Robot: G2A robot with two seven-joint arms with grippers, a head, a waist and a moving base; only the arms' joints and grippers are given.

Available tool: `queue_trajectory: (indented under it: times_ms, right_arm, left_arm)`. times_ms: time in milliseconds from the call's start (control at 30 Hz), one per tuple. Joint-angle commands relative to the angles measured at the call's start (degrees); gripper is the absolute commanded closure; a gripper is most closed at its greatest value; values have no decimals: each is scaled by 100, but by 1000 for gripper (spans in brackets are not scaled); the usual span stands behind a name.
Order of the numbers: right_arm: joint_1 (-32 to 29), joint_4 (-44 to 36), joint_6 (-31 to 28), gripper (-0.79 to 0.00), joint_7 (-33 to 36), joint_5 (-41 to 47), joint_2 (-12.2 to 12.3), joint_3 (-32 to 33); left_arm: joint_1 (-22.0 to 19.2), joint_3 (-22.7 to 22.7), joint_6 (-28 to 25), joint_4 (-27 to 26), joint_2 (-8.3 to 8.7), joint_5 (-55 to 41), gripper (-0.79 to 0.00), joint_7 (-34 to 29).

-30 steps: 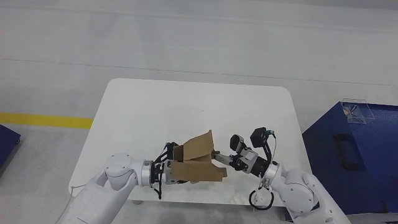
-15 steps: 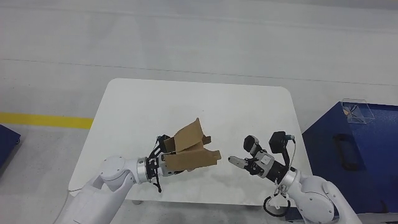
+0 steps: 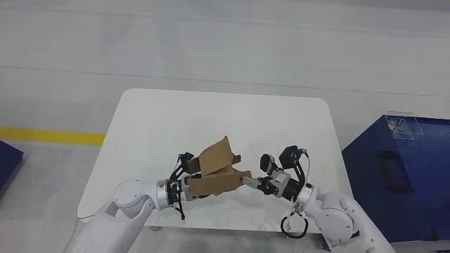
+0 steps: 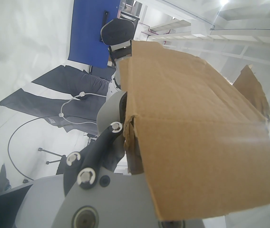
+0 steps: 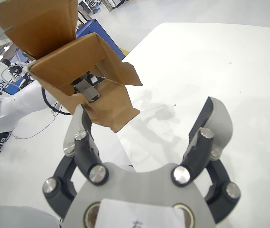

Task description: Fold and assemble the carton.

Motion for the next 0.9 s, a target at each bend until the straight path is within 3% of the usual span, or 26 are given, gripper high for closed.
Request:
queue_trajectory:
  times_ms: [0, 533, 867]
  right_arm:
    - [79, 48, 6, -785, 12, 21, -15, -72]
    - [367, 167, 20, -785, 217, 146, -76, -347]
    - [84, 99, -81, -785, 52, 405, 16, 435]
  left_arm:
    - [6, -9, 15, -13, 2, 23, 0, 4]
    - [11, 18, 124, 0, -24, 94, 0, 105]
    - [7, 8, 127, 33, -40, 70, 0, 131]
